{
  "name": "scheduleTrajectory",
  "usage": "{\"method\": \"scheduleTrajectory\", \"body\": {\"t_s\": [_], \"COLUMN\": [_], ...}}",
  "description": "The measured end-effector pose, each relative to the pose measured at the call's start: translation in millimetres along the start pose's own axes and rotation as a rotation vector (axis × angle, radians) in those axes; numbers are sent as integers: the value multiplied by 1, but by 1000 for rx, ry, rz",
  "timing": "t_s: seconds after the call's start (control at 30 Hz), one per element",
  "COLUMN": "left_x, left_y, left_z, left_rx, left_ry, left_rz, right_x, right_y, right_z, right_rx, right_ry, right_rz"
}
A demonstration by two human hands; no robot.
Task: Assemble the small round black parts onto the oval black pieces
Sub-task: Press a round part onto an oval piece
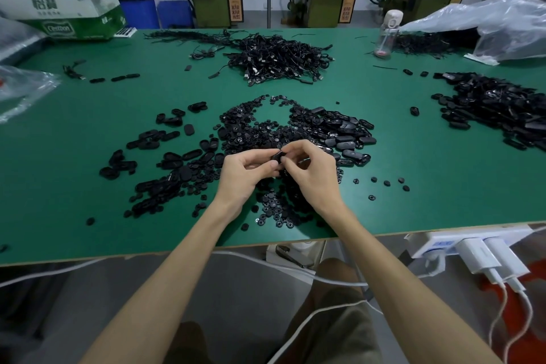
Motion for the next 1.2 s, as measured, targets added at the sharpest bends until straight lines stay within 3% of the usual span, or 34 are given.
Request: {"method": "scheduleTrajectory", "body": {"t_s": [0.33,0.73,1.2], "left_x": [0,2,2], "left_y": [0,-2,-1], "left_z": [-1,0,1], "left_rx": [14,-12,-4], "left_ry": [-38,-27,-46], "left_rz": [-85,-33,-82], "right_x": [4,5,17], "right_y": [-5,3,2], "right_z": [-1,-2,-2], "right_rx": [-46,23,-9], "right_ry": [3,12,-119], "right_rz": [56,12,-102]}}
Point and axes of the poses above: each hand's wrist, its own z-axis away from the middle knuckle, its own y-axis out of the back of the hand, x = y × z, the point moved 8 cm from there along -z, towards the middle knuckle, and after that the axes turned 13 degrees about -z, right-handed, at the moved point
